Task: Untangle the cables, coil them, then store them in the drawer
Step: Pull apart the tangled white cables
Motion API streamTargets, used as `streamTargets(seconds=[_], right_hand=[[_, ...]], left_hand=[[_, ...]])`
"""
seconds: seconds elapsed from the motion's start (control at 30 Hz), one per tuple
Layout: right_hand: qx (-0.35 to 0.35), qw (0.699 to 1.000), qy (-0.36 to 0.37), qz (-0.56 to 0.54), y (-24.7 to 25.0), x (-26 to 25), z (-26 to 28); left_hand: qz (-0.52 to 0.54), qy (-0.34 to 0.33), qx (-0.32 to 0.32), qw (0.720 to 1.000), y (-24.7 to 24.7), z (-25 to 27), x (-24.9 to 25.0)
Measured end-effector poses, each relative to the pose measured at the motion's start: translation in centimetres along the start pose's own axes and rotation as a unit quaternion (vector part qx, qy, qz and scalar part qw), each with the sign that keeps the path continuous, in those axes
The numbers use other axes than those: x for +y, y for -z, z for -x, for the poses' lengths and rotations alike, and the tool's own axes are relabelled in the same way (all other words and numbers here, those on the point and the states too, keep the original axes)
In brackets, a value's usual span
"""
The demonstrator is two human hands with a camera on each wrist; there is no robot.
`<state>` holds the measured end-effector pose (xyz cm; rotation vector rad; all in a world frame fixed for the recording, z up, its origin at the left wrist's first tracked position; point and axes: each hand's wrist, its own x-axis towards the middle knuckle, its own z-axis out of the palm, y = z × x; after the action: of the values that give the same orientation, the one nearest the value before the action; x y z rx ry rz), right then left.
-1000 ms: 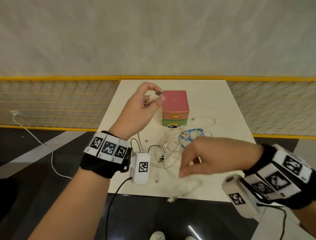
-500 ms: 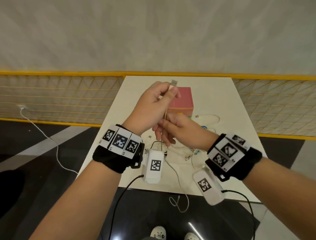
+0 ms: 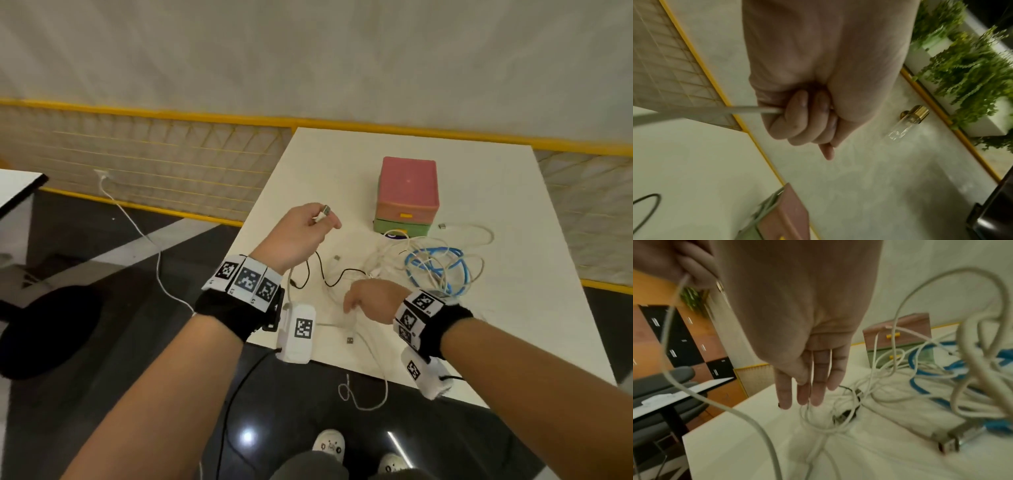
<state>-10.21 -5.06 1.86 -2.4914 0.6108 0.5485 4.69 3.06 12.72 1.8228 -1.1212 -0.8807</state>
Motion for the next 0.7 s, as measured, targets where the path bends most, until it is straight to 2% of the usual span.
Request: streamTargets(seconds=[0.13, 0.2, 0.37, 0.47, 0.53, 0.6, 0.7], right_hand=[[-0.03, 1.0, 0.003, 0.0, -2.2, -0.2, -2.2], [-0.046, 0.999, -0.023, -0.006, -3.1, -0.2, -2.9], [-0.006, 0.999, -0.016, 0.031, -4.8, 0.2, -4.4], [0.029, 0.998, 0.029, 0.056, -5.5, 1.4, -4.4], [0.034, 0.999, 0.035, -0.02, -5.5, 1.9, -4.0], [0.084, 0.989, 0.036, -0.117, -4.7, 2.0, -3.0], [0.195, 0.947, 0.03, -0.254, -2.4, 1.8, -1.5]], left_hand=[[-0.011, 0.021, 0.001, 1.0, -0.5, 0.3, -1.4], [-0.01, 0.021, 0.013, 1.0, -0.8, 0.5, -1.9], [0.011, 0.033, 0.037, 0.999, -1.6, 0.6, -3.2], [0.026, 0.033, 0.042, 0.998, -1.8, 0.4, -3.8], [0.037, 0.029, 0.044, 0.998, -1.9, -0.1, -4.4], [0.055, 0.02, 0.048, 0.997, -2.0, -0.6, -4.9], [0.064, -0.004, 0.054, 0.996, -2.2, -1.3, -5.1]])
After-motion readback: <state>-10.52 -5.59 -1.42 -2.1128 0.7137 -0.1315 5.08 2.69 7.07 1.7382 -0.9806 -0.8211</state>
